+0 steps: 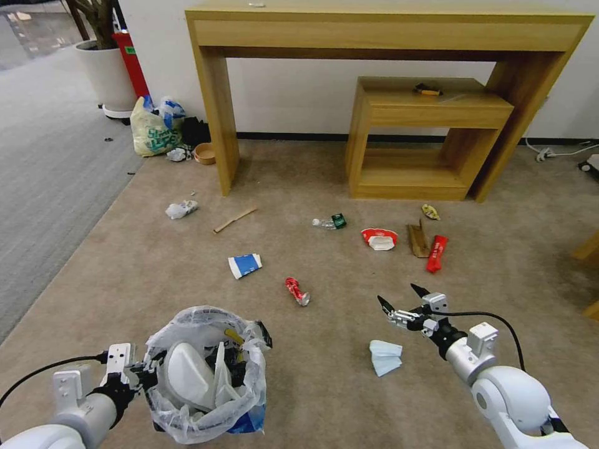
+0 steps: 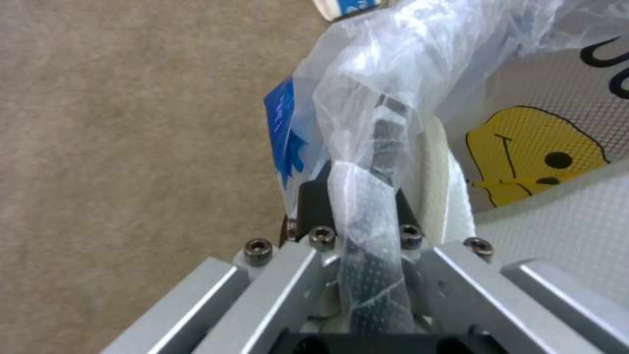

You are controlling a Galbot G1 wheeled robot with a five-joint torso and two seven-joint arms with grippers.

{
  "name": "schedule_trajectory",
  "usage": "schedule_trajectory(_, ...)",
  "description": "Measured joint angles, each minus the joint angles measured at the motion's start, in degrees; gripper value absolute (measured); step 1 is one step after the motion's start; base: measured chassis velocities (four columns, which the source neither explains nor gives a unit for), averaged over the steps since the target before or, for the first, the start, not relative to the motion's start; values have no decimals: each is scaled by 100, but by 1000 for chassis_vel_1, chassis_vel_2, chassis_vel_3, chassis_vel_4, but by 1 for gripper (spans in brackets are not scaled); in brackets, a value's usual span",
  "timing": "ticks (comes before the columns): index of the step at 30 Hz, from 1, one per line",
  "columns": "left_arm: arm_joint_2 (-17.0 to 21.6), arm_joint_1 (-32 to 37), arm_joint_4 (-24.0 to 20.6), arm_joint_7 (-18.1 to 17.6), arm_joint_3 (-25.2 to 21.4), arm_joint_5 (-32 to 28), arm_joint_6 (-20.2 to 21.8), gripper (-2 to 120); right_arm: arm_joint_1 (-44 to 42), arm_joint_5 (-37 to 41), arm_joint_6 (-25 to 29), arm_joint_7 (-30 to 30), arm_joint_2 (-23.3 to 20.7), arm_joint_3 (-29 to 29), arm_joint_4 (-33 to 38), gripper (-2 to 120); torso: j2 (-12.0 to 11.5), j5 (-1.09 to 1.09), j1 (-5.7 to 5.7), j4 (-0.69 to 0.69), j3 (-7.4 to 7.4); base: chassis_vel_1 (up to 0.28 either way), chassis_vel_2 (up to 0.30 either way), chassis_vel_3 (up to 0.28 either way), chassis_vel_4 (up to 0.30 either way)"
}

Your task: Pick up the trash bin and place the garbage on the floor into it.

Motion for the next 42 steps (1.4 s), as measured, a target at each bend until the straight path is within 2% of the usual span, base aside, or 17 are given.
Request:
schedule_trajectory(6, 1, -12, 0, 3, 1, -7, 0, 0, -80, 27, 103, -68, -9, 40, -412, 100, 0, 0, 0, 0, 0, -97, -92, 95, 97)
schedule_trajectory(12, 14, -12, -2, 3, -4, -10, 0, 0, 52, 42, 103, -131, -20, -158, -1005, 100, 0, -1, 0, 0, 0, 0, 0, 0, 0)
schedule_trajectory(16, 22, -10, -7, 2, -8, -15, 0, 0, 190, -34, 89, -234, -34, -367, -1442, 100, 0, -2, 0, 1, 0, 0, 0, 0, 0)
schedule_trajectory(19, 31, -11, -22, -7, -12, -26, 0, 0, 475, -288, 63, -250, 67, -727, -2054, 100, 0, -1, 0, 1, 0, 0, 0, 0, 0)
schedule_trajectory(31, 36, -18, -23, -33, -11, -34, 0, 0, 1287, -655, 133, -120, 318, -1471, -3010, 100, 0, -1, 0, 2, 0, 0, 0, 0, 0)
schedule_trajectory(38, 26, -16, -23, -35, -11, -34, 0, 0, 1493, -684, 9, -80, 345, -1666, -3232, 93, 0, -1, 0, 1, 0, 0, 0, 0, 0)
schedule_trajectory(40, 25, -17, -23, -38, -10, -34, 0, 0, 1568, -702, -58, -40, 363, -1729, -3330, 86, 0, -1, 0, 1, 0, 0, 0, 0, 0)
schedule_trajectory(42, 25, -18, -23, -39, -10, -34, 0, 0, 1589, -713, -72, -34, 371, -1742, -3359, 84, 0, -1, 0, 1, 0, 0, 0, 0, 0)
